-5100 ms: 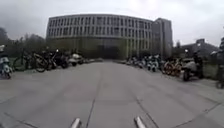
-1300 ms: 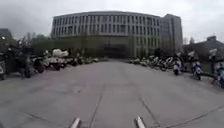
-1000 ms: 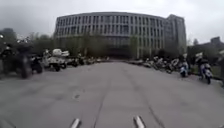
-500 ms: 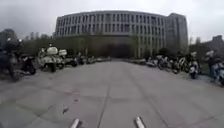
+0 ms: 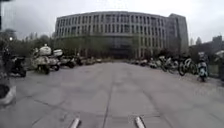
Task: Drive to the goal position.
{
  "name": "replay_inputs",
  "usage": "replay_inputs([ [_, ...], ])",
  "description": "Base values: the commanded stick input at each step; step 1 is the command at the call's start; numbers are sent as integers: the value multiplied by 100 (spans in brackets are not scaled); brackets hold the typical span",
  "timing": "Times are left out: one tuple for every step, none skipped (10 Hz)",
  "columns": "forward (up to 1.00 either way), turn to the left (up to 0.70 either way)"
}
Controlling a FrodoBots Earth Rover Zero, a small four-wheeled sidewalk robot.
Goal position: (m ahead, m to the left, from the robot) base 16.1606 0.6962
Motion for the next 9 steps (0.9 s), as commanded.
replay_inputs([
  [100, 6],
  [100, 6],
  [100, 6],
  [100, 6],
  [100, 6],
  [100, 6],
  [100, 6],
  [100, 6],
  [100, -15],
])
